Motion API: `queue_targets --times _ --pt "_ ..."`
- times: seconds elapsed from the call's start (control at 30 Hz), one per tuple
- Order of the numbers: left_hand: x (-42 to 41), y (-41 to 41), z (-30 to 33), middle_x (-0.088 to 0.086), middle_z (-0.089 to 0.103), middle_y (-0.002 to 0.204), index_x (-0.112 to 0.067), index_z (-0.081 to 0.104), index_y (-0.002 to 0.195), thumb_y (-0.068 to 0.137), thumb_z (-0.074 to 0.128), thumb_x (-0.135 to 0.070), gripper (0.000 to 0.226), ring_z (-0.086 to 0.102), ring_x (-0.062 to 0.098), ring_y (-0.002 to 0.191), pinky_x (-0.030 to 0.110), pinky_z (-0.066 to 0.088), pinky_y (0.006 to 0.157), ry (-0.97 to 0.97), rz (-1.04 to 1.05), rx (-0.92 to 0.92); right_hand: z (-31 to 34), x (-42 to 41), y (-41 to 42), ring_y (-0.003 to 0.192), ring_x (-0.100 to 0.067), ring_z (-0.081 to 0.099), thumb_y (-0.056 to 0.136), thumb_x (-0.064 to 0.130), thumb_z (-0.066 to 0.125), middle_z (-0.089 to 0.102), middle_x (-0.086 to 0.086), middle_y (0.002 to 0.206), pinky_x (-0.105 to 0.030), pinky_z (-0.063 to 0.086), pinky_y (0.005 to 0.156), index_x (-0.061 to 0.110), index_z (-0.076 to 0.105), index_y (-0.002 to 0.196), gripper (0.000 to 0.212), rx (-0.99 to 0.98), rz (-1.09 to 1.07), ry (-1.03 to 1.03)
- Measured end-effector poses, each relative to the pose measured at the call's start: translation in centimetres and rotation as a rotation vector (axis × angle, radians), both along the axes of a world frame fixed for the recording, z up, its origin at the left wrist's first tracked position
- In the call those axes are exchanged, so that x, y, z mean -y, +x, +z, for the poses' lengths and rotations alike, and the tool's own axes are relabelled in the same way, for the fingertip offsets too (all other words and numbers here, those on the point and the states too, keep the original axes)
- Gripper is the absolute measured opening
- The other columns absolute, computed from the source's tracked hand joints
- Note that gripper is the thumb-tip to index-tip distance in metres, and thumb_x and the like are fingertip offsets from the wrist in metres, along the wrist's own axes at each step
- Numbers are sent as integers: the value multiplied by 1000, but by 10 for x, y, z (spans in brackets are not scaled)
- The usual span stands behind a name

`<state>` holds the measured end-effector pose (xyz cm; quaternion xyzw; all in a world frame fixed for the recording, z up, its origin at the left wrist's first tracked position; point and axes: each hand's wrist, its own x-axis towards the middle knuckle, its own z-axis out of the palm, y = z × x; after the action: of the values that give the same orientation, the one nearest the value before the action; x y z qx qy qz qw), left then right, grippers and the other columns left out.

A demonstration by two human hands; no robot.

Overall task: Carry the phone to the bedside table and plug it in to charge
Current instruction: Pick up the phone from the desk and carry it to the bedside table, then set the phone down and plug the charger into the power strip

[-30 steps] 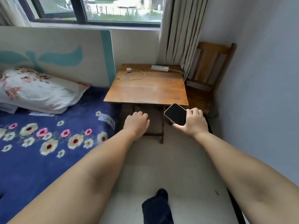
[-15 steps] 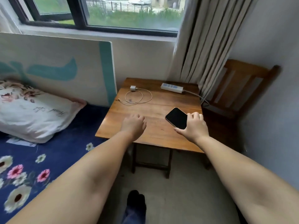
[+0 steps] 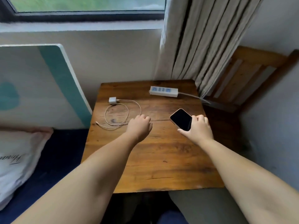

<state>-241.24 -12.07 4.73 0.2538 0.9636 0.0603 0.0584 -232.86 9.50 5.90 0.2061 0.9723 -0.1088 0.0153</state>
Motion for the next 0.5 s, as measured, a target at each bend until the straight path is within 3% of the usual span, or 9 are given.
queue_targets --times 0.3,0.5 --pt "-52 -98 -94 11 59 117 -13 54 116 96 35 -32 34 52 30 108 41 47 85 25 28 212 -93 -47 -109 116 -29 43 72 65 61 49 -14 125 -38 47 90 9 49 124 78 152 -104 -119" --pt "-73 -140 -138 15 55 121 -8 51 122 94 42 -26 34 49 34 111 43 45 89 89 -13 229 -145 -60 -155 117 -29 43 69 64 64 49 -12 124 -41 46 91 10 48 126 80 145 -222 -195"
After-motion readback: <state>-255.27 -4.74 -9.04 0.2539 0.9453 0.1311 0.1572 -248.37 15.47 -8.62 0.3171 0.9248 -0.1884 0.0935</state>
